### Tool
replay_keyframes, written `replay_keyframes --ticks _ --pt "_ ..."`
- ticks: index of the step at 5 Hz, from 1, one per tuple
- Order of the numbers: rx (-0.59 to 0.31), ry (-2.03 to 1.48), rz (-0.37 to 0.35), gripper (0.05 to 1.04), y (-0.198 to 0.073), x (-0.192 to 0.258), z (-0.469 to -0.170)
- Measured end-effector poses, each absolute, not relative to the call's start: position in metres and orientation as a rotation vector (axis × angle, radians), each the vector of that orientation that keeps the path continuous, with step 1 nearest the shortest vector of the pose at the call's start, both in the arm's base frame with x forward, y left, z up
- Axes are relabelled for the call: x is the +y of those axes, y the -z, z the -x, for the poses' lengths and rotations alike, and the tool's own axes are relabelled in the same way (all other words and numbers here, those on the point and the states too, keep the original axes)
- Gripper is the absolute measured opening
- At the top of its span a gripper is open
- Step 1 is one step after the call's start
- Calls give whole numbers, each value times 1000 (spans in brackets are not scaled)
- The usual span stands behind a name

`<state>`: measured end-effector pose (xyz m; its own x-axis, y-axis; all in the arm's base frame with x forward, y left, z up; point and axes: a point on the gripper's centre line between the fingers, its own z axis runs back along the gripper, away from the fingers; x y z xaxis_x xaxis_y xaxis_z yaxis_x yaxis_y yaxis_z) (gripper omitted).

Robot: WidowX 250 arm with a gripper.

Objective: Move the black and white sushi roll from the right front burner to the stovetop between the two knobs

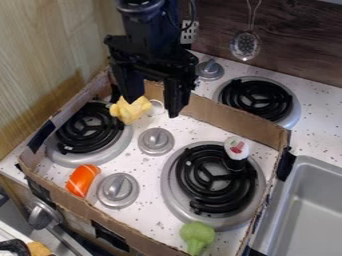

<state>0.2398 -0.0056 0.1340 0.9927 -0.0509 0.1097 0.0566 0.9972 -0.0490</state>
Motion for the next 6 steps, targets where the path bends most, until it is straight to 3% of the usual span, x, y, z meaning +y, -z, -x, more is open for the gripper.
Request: replay_keyframes --ticks 2,4,6 --pt "-69 58 59 991 -123 -8 -241" --pt "-57 247 74 991 -115 -32 -251" --pt "-59 436 83 991 -91 -74 -268"
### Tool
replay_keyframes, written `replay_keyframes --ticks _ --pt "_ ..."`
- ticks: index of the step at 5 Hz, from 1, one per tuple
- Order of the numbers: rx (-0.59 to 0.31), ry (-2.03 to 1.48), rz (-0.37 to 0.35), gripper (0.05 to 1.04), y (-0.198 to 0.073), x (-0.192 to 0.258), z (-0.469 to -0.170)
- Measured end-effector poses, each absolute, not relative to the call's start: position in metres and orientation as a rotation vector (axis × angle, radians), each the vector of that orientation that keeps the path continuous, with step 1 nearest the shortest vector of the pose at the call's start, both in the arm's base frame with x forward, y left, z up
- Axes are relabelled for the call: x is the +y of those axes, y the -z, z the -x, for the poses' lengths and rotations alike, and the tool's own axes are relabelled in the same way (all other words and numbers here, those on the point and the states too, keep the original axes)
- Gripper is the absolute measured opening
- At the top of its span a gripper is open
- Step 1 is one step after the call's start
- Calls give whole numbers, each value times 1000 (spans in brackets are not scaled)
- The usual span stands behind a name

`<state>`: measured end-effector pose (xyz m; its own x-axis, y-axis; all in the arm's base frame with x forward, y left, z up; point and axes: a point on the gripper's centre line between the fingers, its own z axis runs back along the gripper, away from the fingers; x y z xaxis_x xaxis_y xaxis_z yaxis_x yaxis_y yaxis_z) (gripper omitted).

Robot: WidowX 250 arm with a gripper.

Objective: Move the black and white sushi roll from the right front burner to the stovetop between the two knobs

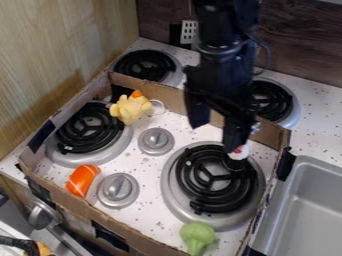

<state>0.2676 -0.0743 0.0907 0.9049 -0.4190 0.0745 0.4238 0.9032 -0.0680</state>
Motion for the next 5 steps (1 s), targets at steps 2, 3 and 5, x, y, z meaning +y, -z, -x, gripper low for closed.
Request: replay_keyframes --ticks 2,3,5 --pt "-145 489 61 991 -70 -93 -290" --pt "-178 488 34 991 -61 -96 -298" --pt "-228 438 -16 991 -40 -98 -305"
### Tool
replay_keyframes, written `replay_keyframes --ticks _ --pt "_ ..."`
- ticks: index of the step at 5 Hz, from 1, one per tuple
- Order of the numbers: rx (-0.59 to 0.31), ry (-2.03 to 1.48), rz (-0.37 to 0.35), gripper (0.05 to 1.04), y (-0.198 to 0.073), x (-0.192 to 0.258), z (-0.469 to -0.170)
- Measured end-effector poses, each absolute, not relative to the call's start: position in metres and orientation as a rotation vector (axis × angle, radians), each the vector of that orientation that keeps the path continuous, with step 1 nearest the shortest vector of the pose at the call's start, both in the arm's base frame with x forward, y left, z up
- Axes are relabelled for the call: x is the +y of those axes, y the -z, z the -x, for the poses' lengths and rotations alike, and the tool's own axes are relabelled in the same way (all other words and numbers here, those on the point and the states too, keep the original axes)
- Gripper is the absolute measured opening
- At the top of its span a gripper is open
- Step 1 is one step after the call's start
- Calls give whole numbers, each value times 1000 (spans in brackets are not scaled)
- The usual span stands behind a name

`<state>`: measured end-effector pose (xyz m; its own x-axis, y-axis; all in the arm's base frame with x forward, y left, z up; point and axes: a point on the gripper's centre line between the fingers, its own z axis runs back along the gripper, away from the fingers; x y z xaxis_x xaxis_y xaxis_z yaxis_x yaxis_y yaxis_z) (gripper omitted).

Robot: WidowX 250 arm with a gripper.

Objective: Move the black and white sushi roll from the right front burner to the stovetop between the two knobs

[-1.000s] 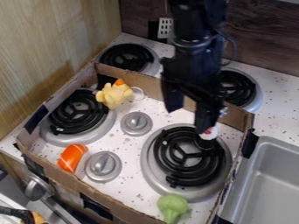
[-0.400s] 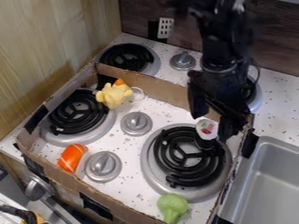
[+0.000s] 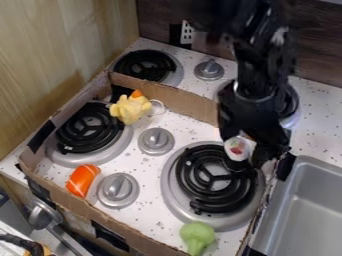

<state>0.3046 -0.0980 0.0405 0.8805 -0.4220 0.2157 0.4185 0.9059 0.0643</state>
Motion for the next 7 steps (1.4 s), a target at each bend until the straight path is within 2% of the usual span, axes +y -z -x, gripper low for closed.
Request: replay_keyframes --ticks 2,3,4,5,6,7 --pt "-264 365 -50 965 -19 -93 -301" --pt "-290 362 -72 696 -18 -97 -302" --pt "-306 317 -87 575 -16 -98 -300" --pt "-299 298 -95 567 -18 -98 -304" --pt "-164 249 -45 549 -22 -91 -299" --pt "-56 181 9 540 -57 -87 -298"
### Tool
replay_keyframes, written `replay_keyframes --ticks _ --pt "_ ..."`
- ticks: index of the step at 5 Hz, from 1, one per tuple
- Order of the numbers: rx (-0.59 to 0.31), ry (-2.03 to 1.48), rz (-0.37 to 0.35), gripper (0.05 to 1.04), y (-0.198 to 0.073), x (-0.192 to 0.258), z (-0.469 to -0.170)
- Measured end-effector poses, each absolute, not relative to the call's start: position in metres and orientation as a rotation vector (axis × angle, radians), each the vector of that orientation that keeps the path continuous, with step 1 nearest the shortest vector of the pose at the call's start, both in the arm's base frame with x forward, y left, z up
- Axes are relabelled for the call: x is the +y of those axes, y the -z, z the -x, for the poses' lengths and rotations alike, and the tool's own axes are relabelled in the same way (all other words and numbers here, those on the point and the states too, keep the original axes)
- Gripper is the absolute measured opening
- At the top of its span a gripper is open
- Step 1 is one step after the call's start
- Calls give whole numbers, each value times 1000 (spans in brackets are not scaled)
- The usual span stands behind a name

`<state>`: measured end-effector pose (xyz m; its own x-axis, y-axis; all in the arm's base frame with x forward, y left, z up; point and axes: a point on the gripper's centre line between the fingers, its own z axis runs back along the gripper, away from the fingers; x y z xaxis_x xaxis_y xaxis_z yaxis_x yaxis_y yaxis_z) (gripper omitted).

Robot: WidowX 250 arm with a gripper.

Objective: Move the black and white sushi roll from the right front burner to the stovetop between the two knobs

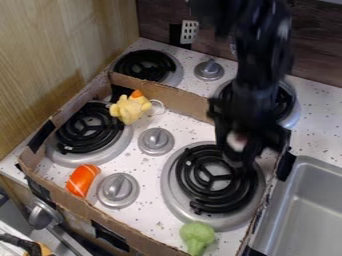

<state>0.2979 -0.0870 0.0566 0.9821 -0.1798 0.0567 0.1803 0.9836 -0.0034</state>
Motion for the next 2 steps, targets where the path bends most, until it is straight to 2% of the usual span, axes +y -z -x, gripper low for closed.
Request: replay_keyframes --ticks 1,2 --pt "-45 159 -21 540 -90 -74 -292" --pt "-104 129 -79 540 -117 -60 -280"
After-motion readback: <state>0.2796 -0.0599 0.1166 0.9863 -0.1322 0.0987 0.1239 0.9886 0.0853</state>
